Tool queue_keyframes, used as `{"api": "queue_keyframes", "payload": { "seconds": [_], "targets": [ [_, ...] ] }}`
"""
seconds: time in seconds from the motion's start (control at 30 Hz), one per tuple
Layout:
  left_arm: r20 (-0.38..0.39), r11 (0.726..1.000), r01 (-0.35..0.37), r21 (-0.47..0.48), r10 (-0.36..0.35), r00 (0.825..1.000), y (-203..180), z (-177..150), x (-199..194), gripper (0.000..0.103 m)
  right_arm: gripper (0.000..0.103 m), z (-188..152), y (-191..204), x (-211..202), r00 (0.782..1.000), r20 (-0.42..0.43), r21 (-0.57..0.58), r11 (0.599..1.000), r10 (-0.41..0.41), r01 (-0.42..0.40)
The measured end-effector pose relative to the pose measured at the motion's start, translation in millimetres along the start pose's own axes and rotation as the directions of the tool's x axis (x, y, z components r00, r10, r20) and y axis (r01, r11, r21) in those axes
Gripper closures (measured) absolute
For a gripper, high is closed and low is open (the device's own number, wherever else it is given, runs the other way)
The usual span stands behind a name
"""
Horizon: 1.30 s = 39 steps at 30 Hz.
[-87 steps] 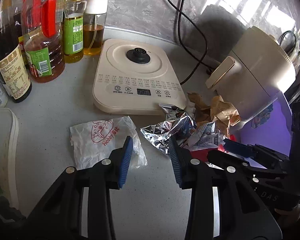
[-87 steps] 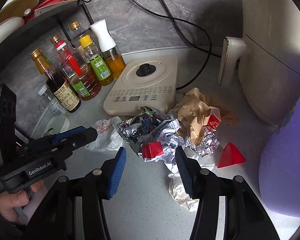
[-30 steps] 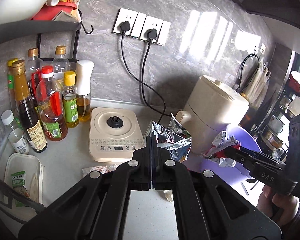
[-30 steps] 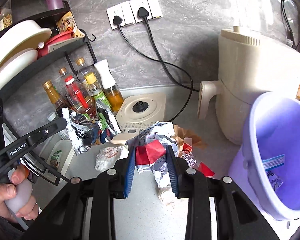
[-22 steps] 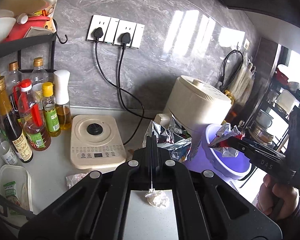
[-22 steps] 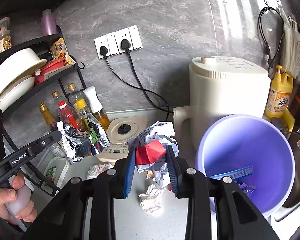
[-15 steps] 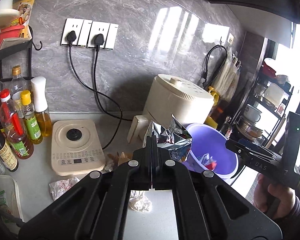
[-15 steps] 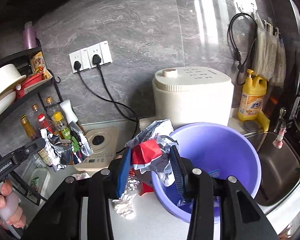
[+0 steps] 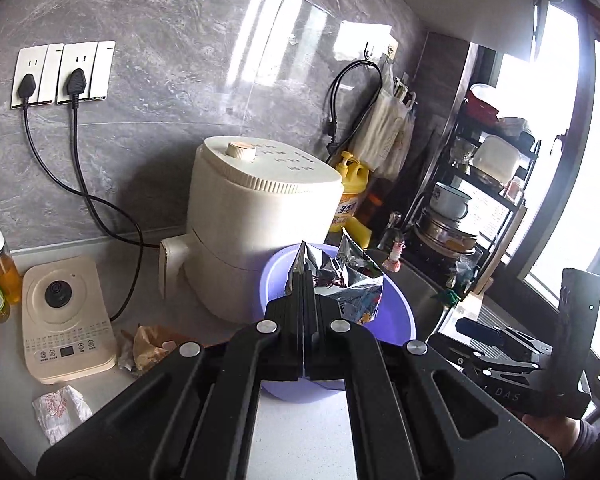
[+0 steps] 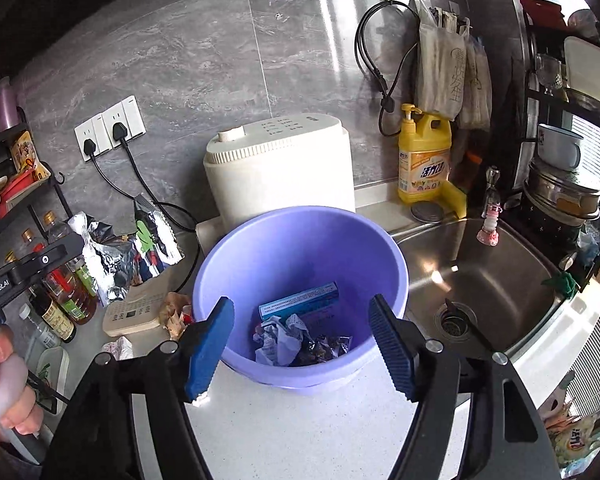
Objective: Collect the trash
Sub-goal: 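Carry the foil and paper to the lavender bucket and release both, then move both tools back toward the white bag and tissue on the counter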
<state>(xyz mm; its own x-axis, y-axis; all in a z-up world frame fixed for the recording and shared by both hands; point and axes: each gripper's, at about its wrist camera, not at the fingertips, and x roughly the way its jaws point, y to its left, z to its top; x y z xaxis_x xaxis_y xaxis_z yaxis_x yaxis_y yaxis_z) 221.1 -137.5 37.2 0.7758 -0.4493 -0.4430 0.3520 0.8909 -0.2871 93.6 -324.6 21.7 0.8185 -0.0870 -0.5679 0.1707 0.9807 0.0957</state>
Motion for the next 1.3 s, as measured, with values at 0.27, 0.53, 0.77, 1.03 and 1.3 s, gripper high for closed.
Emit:
{"api": "queue_keyframes", "payload": {
  "seconds": [0.27,0.53,0.77,1.03,1.3],
  "targets": [
    [-0.036,0.997,0.069,0.025,-0.068,0.997,-26,4,30,0.102,0.034,-11,-25,-15,0.999,-0.003,0.048,0.998,-0.047,0.047],
    [-0.052,0.997,0.071,-0.016,-0.072,0.996,-15,-7,17,0.021,0.034,-18,-36,-22,0.998,-0.008,0.082,0.994,-0.066,0.066],
    [-0.052,0.995,-0.085,-0.043,0.083,0.995,18,-17,-20,0.006,0.026,-22,-20,-19,1.000,0.007,0.067,0.998,-0.017,0.016],
    [-0.040,0.973,-0.224,-0.061,0.222,0.974,50,-32,-66,0.006,0.009,-32,17,2,0.999,-0.015,0.050,0.998,0.050,-0.050],
    [-0.034,0.947,-0.306,-0.097,0.304,0.952,72,-48,-99,0.006,0.008,-37,54,7,0.993,-0.021,0.017,0.993,0.114,-0.113]
  ]
}}
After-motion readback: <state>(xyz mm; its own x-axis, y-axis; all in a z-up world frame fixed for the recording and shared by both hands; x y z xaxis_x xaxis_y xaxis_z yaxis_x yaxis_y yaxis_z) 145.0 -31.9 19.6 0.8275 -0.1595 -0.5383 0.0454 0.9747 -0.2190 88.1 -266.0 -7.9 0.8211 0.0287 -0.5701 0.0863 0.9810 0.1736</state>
